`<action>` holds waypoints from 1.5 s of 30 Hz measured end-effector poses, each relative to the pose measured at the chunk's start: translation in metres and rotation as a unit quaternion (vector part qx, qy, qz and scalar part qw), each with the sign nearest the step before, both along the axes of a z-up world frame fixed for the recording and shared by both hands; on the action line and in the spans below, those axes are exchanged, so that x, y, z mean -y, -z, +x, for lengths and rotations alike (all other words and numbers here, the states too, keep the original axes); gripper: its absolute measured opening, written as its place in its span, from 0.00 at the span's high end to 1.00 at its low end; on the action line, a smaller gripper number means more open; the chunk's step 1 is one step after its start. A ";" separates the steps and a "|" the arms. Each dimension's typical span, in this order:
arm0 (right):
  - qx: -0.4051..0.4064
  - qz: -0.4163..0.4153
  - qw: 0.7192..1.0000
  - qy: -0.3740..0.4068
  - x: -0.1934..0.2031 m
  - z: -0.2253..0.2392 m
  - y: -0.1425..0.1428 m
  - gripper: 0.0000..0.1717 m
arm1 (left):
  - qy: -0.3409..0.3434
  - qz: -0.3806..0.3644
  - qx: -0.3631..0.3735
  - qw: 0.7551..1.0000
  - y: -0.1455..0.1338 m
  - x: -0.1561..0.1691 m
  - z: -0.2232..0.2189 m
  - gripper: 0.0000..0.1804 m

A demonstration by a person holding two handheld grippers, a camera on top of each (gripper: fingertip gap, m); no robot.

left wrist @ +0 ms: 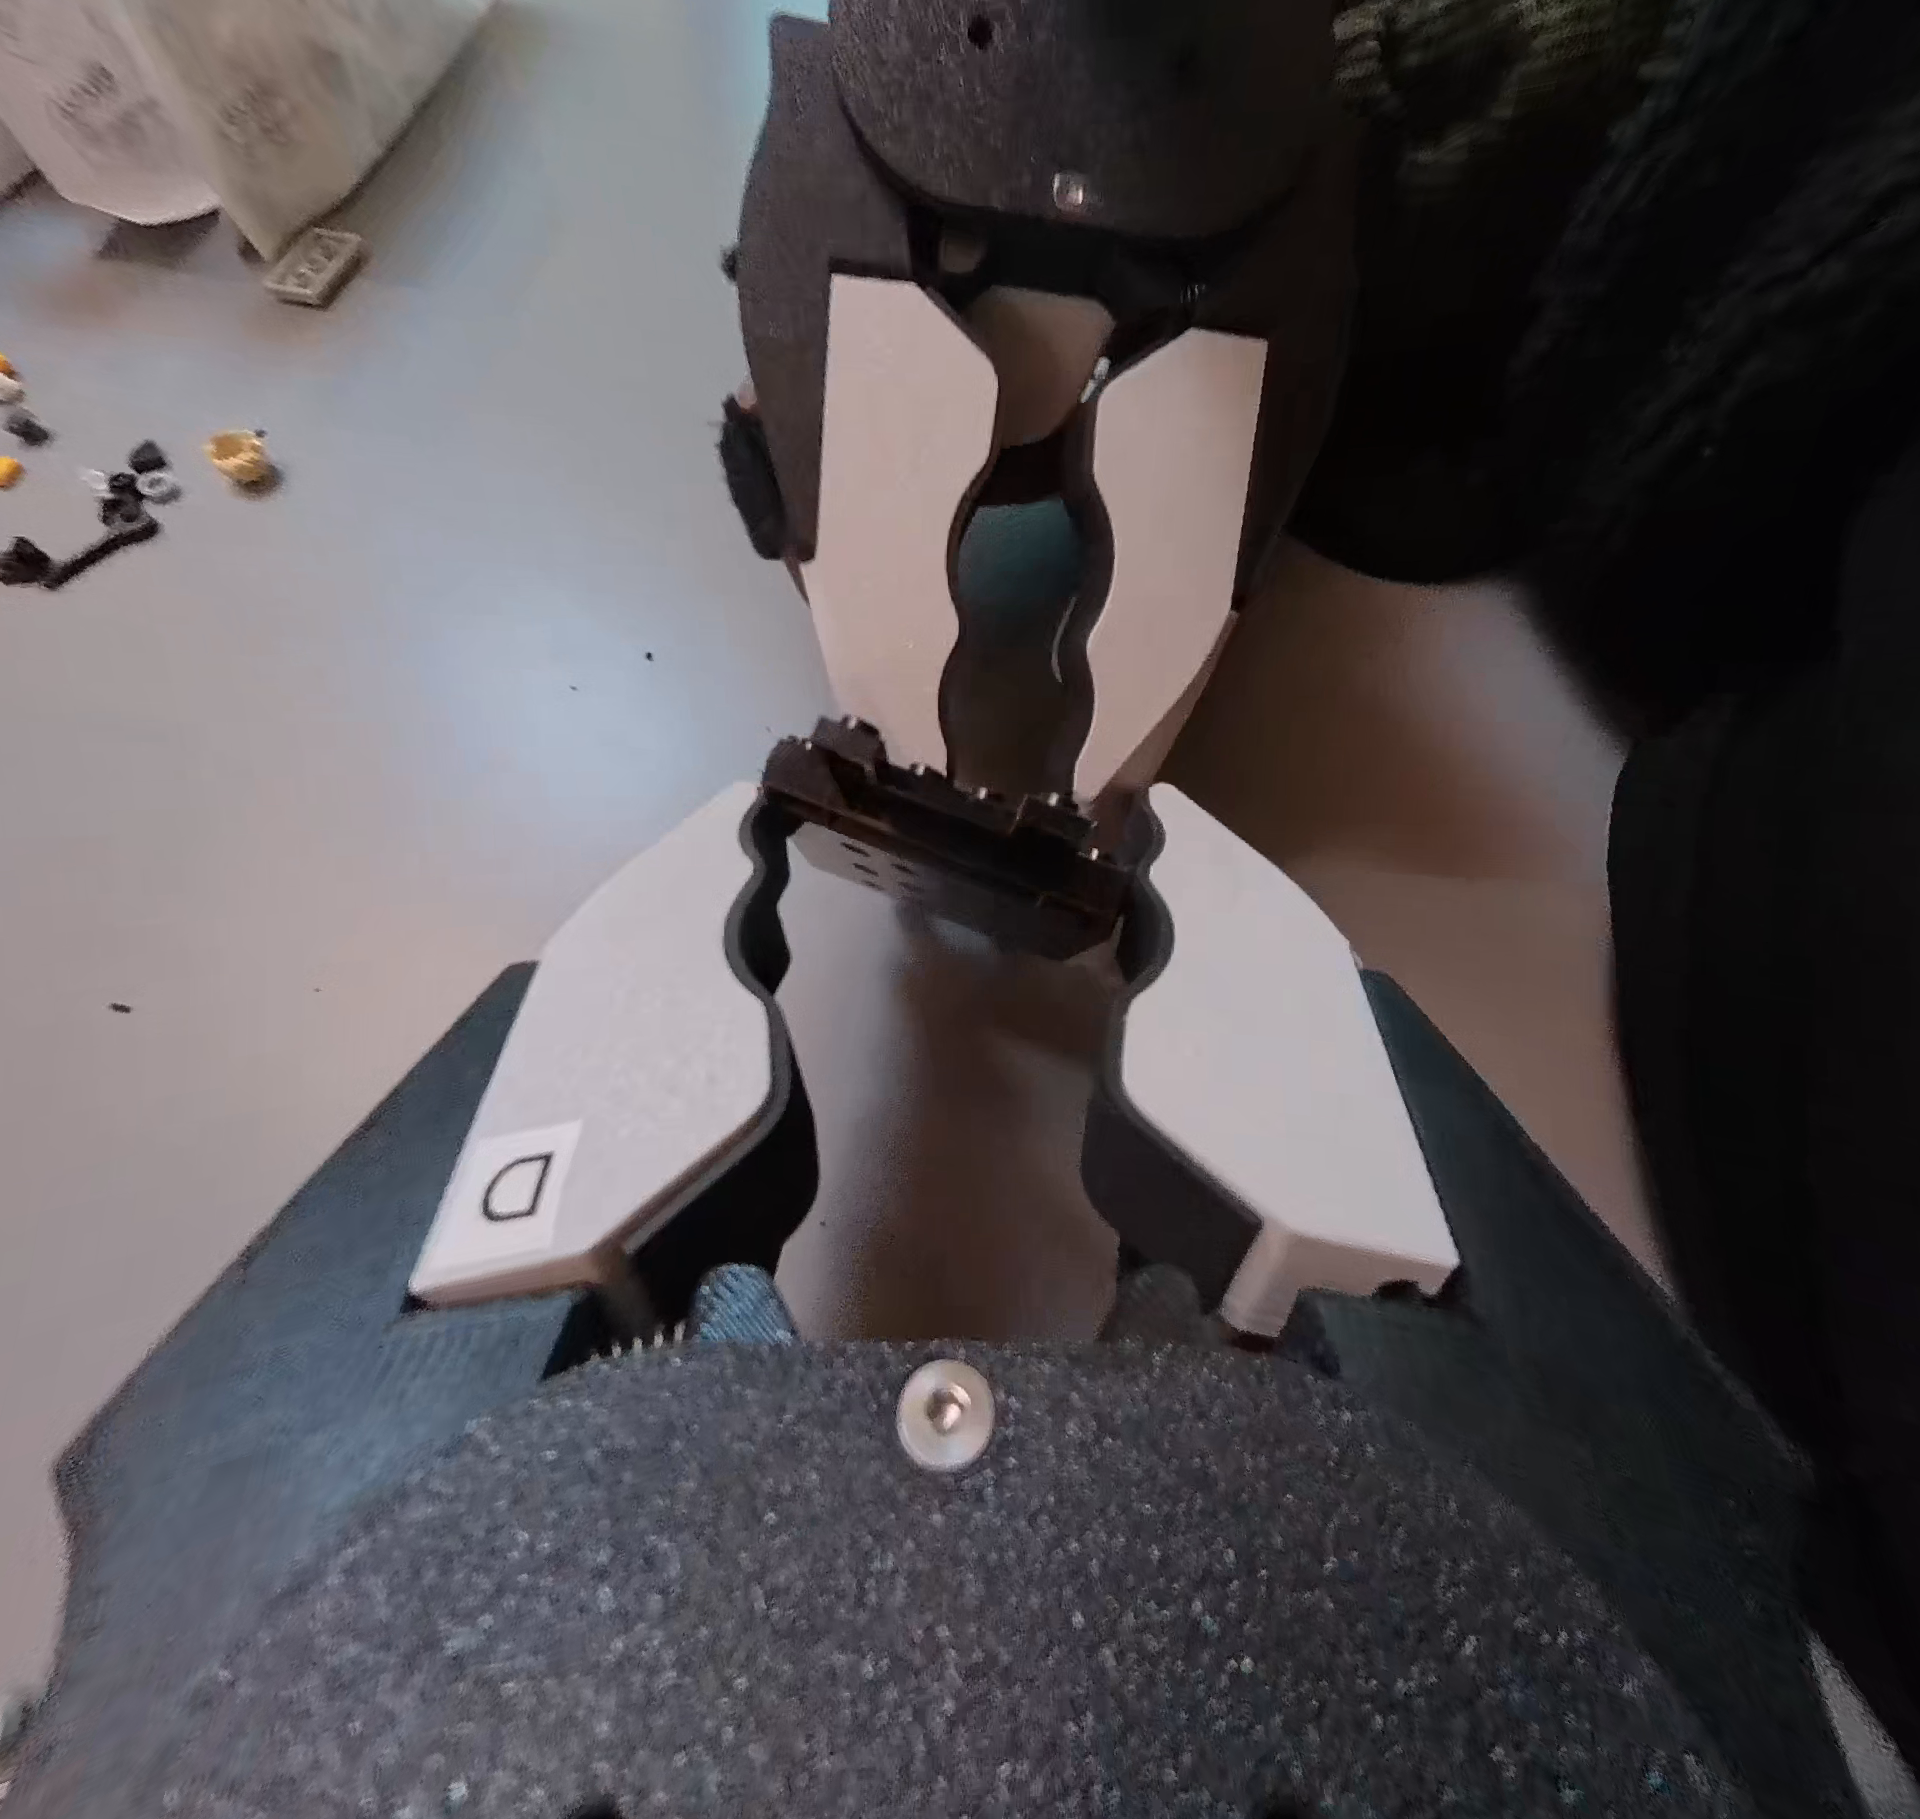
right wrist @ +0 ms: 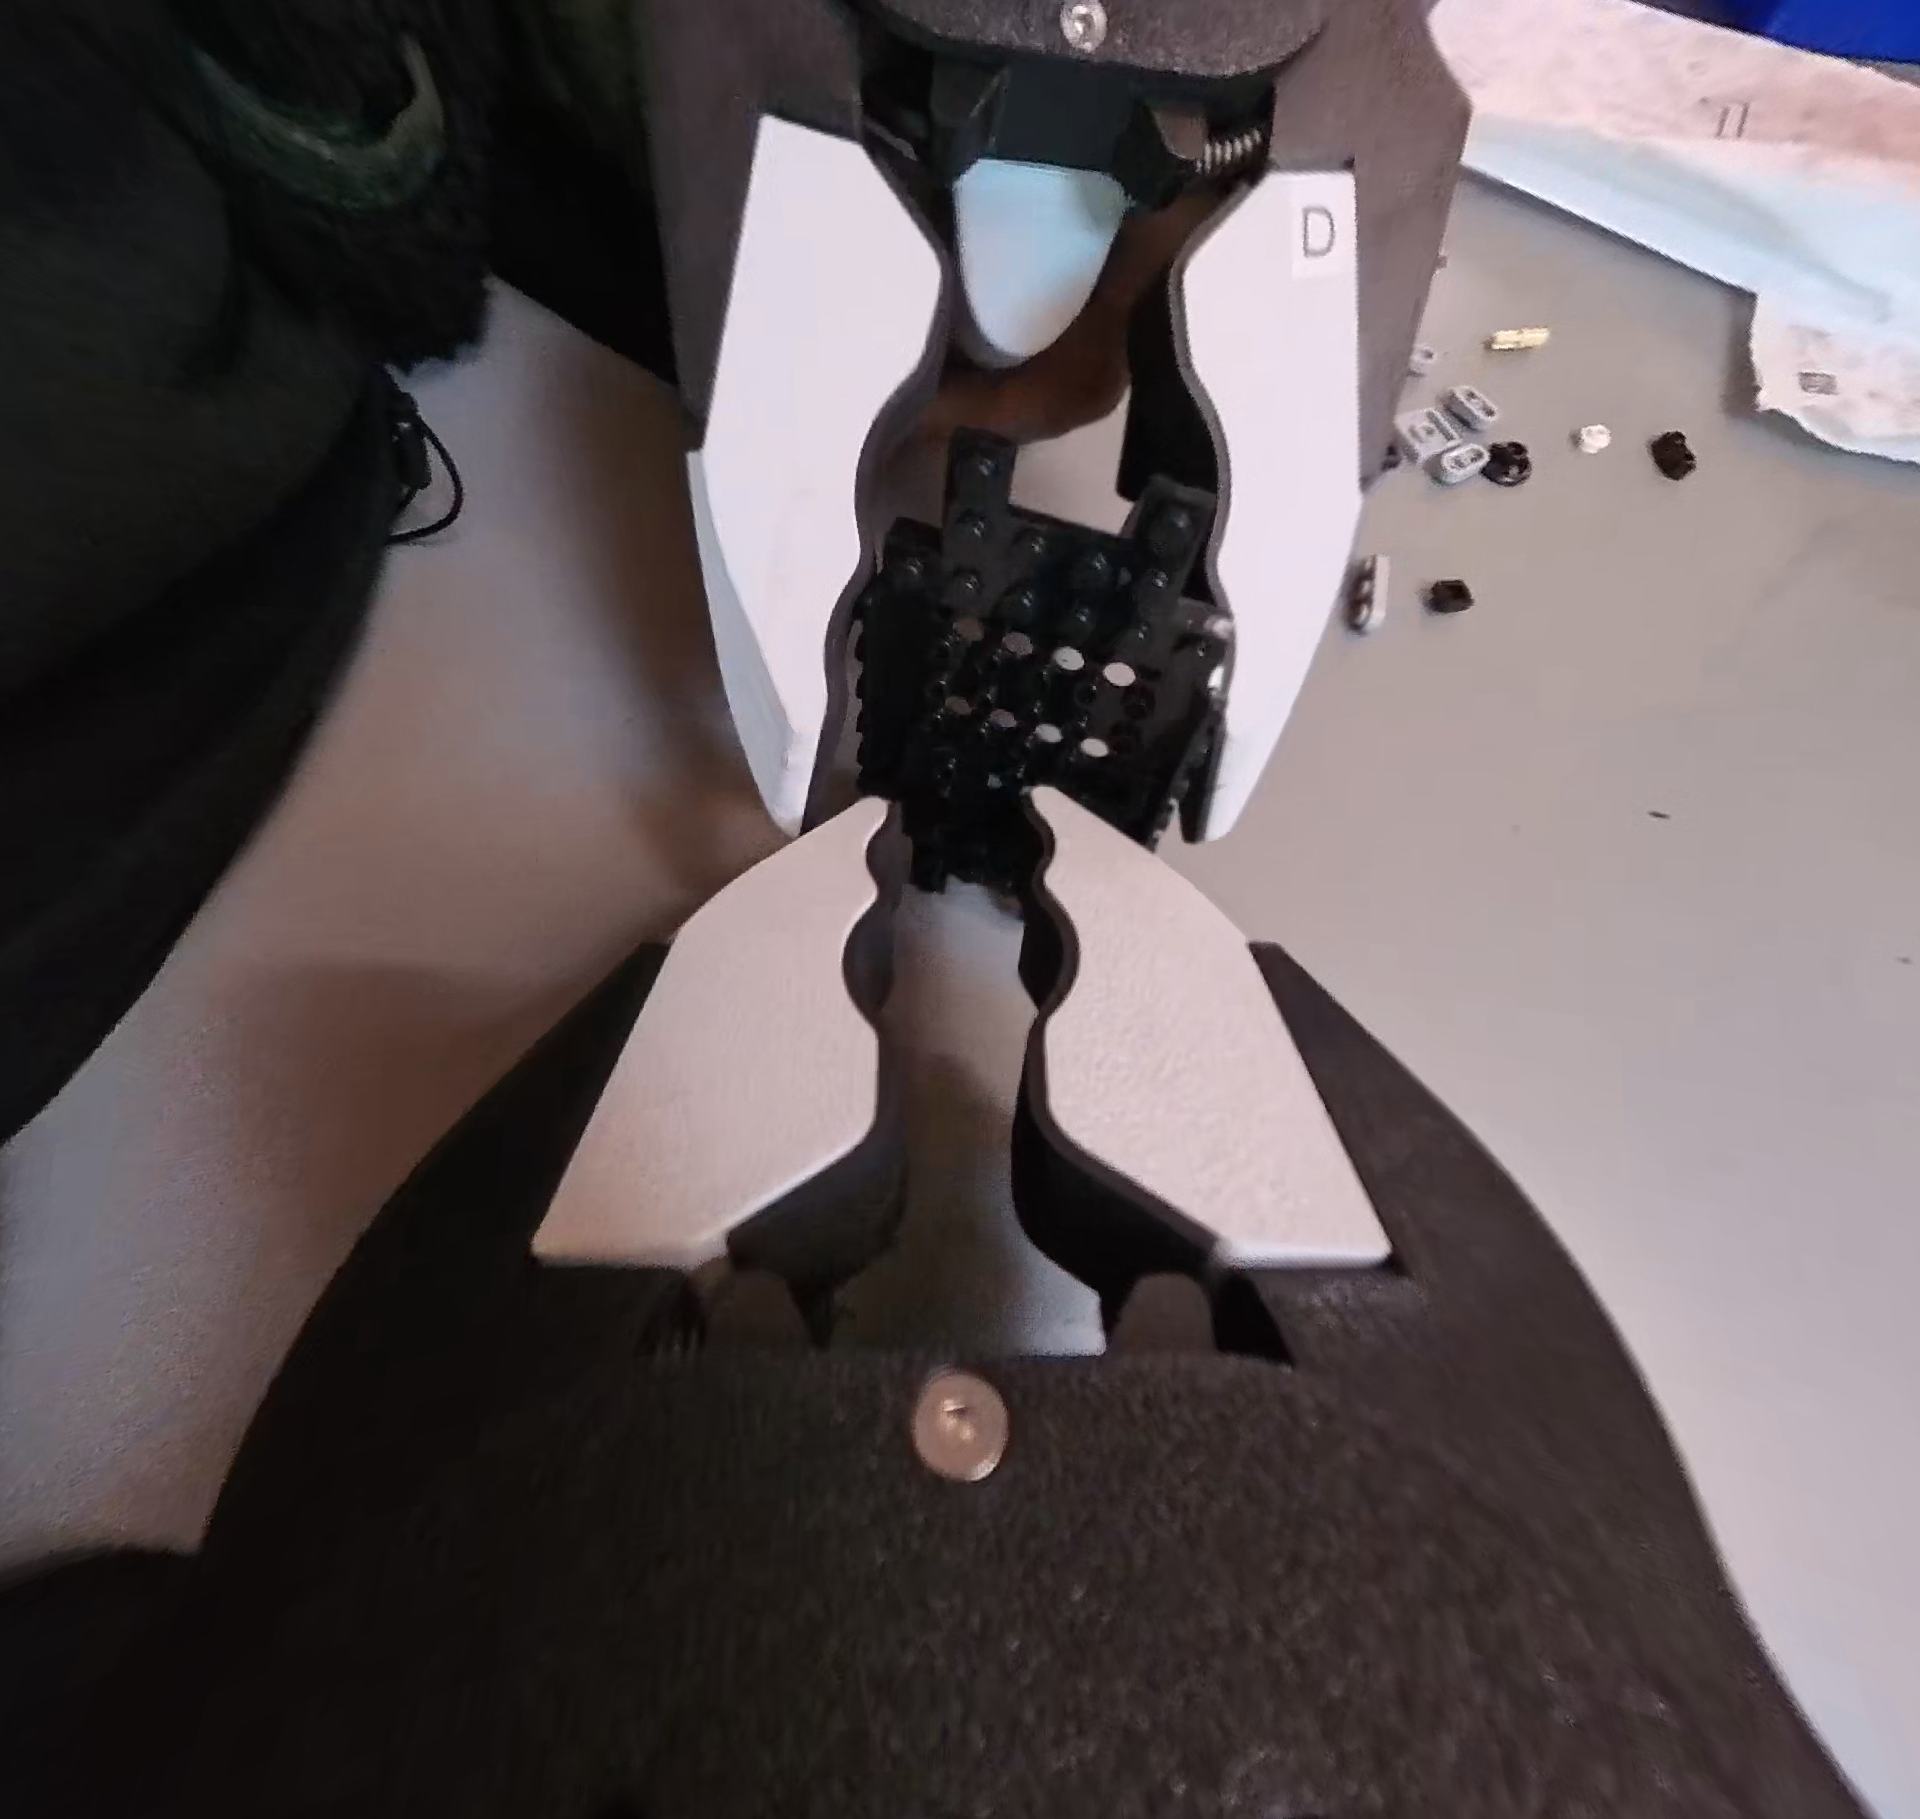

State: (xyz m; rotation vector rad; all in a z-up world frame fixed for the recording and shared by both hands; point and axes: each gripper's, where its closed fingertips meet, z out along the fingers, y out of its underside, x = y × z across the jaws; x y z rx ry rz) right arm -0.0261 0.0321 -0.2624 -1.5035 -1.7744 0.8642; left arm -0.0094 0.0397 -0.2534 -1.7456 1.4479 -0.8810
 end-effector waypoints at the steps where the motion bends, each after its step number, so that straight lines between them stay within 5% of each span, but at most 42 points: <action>1: 0.002 0.007 1.000 -0.010 0.001 0.000 0.001 0.89 | 0.002 -0.002 -0.004 1.000 0.003 0.001 -0.001 0.66; 16: 0.078 0.054 0.995 -0.003 0.003 -0.014 0.016 0.93 | 0.001 -0.002 -0.090 0.996 0.028 0.003 -0.033 0.66; 18: 0.086 0.056 0.995 -0.008 0.007 -0.015 0.017 0.91 | 0.018 -0.002 -0.111 0.994 0.035 0.011 -0.038 0.76; 25: 0.111 0.053 0.992 0.025 0.006 -0.018 0.016 0.93 | 0.023 0.030 -0.133 0.990 0.039 0.014 -0.044 0.80; 33: 0.083 0.048 0.988 0.117 -0.002 -0.026 0.013 0.93 | -0.023 -0.120 -0.095 0.988 0.030 0.017 -0.046 0.88; 45: 0.067 0.049 0.975 0.208 -0.007 -0.029 0.013 0.94 | -0.065 -0.220 -0.065 0.971 0.026 0.017 -0.044 0.90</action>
